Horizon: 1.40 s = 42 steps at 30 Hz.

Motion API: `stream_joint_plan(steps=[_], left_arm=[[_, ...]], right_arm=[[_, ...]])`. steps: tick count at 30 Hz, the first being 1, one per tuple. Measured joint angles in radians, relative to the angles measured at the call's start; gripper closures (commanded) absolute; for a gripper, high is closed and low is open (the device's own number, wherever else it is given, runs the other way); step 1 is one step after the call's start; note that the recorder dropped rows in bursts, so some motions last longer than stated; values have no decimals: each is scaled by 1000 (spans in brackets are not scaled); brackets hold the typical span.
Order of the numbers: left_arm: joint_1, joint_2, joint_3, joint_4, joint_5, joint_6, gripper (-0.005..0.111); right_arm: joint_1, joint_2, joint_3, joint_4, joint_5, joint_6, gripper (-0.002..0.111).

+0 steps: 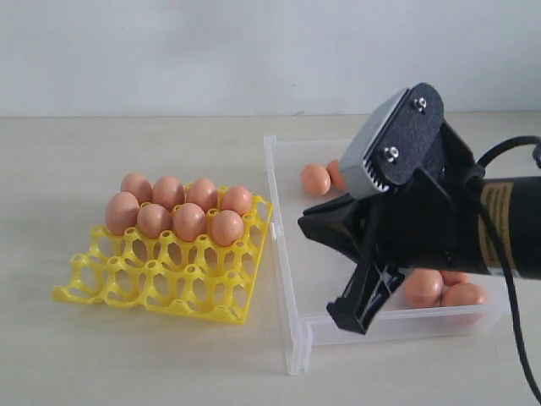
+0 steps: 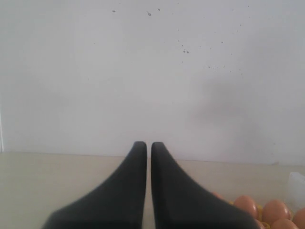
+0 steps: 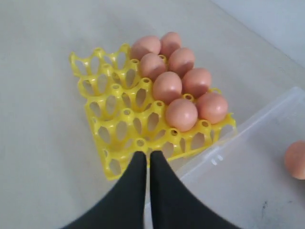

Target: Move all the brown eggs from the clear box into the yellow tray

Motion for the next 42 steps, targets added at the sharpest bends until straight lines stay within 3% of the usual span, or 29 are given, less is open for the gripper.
stream_joint_plan(steps=[5, 14, 19, 23, 28, 42], left_arm=[[0, 0, 0, 0, 0, 0, 103], [0, 0, 0, 0, 0, 0, 103], [0, 0, 0, 0, 0, 0, 103], [0, 0, 0, 0, 0, 0, 103], [0, 0, 0, 0, 0, 0, 103], [0, 0, 0, 0, 0, 0, 103]], right_arm=[[27, -4, 73, 274, -5, -263, 108], [37, -4, 151, 1071, 2, -981, 108], [38, -4, 188, 1570, -179, -1433, 108], [38, -6, 191, 1829, -219, -1579, 108], [38, -6, 191, 1928, -217, -1614, 108], [38, -6, 194, 1943, -215, -1616, 108]])
